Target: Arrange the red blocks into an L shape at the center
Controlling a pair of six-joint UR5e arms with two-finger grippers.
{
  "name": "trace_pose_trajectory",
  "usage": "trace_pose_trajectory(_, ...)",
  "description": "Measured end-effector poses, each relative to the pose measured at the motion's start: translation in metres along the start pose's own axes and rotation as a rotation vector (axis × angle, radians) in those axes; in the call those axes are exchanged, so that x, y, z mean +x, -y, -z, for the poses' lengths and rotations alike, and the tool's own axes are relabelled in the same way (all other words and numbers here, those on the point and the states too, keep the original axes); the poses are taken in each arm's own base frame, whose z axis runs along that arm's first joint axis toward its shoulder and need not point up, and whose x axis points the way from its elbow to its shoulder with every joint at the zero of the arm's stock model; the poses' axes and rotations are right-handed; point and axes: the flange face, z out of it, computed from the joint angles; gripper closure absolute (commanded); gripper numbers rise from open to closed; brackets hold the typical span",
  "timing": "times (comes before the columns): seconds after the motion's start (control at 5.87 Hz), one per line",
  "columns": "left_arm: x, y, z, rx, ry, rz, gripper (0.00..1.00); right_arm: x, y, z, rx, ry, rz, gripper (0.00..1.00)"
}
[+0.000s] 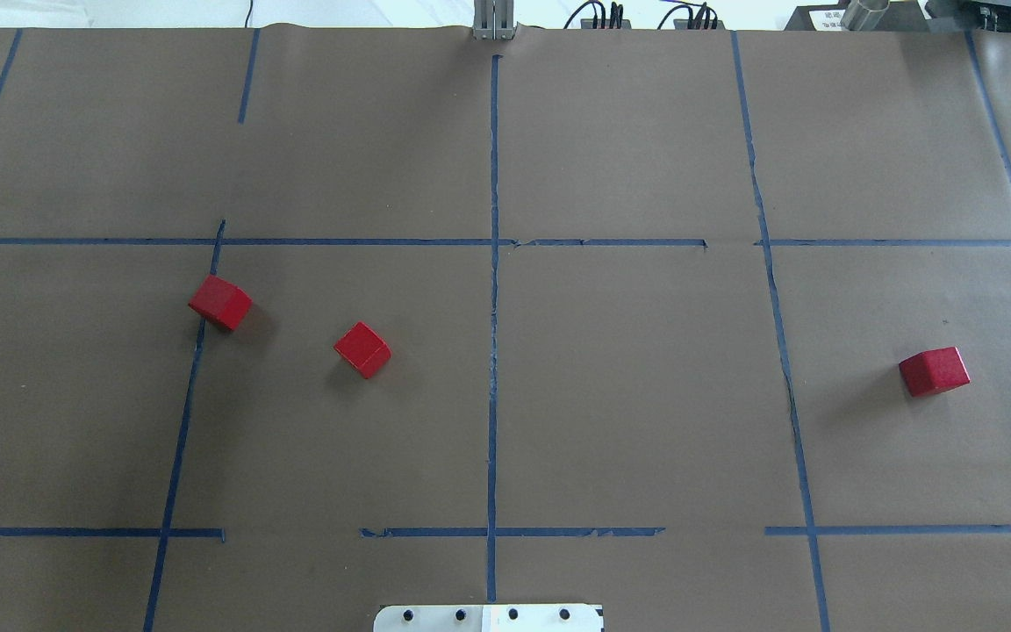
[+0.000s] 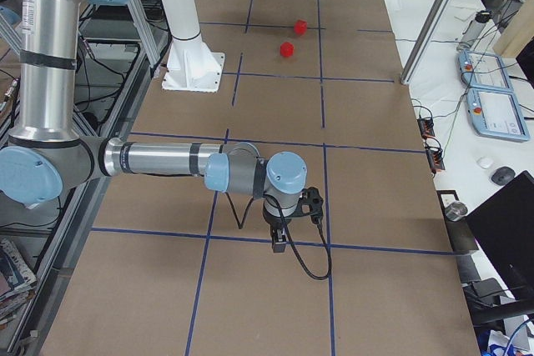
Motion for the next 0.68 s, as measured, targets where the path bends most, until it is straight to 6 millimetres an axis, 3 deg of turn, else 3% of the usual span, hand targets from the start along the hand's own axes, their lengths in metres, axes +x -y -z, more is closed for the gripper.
trace_pose_trajectory(0.34, 0.0, 0.0, -0.001, -0.003, 0.001, 0.0, 0.0, -0.013, 0.011, 0.001, 0.003, 0.004, 0.031, 0.0)
trace_pose_trajectory(0.68, 0.0, -0.001, -0.002, -0.006, 0.001, 0.001, 0.0, -0.067, 0.056, 0.007, 0.021, 0.035, 0.11, 0.0)
